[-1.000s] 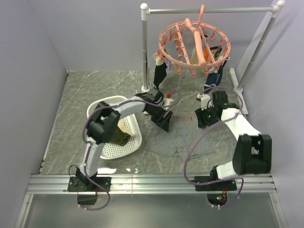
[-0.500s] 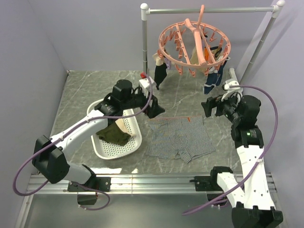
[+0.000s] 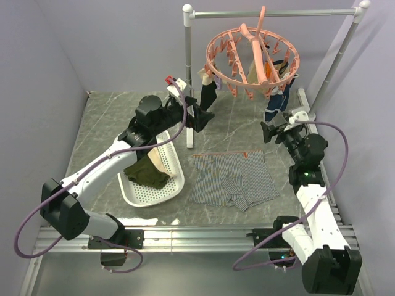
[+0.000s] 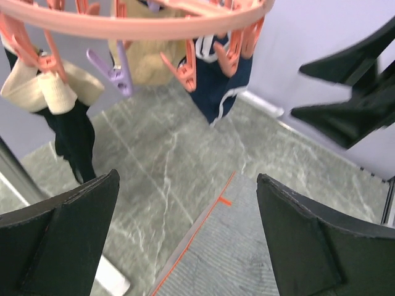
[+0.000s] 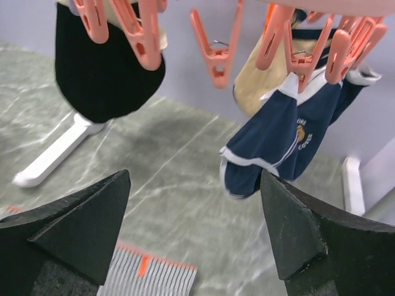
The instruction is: Clip the underwear to the hanger
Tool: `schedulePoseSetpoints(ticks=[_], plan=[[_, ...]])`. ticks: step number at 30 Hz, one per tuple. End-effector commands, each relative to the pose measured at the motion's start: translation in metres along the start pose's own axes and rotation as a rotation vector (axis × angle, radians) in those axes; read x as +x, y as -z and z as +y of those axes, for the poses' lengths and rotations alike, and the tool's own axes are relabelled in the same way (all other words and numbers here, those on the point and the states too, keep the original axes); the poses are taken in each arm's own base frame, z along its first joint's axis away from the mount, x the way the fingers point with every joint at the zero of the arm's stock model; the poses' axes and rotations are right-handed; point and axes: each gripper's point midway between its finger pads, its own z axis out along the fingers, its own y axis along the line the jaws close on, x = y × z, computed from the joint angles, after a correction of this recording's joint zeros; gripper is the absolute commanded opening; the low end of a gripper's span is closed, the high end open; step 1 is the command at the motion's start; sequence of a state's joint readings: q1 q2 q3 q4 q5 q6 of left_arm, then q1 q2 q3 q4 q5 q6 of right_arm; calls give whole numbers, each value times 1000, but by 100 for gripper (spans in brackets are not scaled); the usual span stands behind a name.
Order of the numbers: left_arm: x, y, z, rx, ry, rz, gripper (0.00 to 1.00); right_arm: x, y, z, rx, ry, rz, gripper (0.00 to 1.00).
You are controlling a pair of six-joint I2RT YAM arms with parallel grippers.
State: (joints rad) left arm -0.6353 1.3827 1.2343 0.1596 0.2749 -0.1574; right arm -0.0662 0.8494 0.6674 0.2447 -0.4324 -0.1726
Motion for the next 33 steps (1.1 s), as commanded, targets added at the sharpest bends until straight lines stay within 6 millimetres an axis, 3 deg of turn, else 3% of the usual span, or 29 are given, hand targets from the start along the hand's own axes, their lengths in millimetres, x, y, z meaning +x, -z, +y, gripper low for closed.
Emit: schedulePoseSetpoints(ticks=[1,4,5,7,11,33], plan=[[-26,-2,-8,37,26,-113,99,-47,-5,-16,73,114,-271,92],[-26,-5,-9,55,25,-150,100,-50,-9,-23,108,151,-337,91],[-30,-6,-11,68,16,-172,99,-60,-8,-23,113,171,-389,90],[-24,-8,-10,67,12,-168,99,-56,-12,-20,87,169,-400,89],[-19,-11,-5,52,10,-161,99,-68,-18,-16,52,156,-461,87],[-10,-8,16,-11,37,-138,99,-83,-64,-9,78,159,-502,76]])
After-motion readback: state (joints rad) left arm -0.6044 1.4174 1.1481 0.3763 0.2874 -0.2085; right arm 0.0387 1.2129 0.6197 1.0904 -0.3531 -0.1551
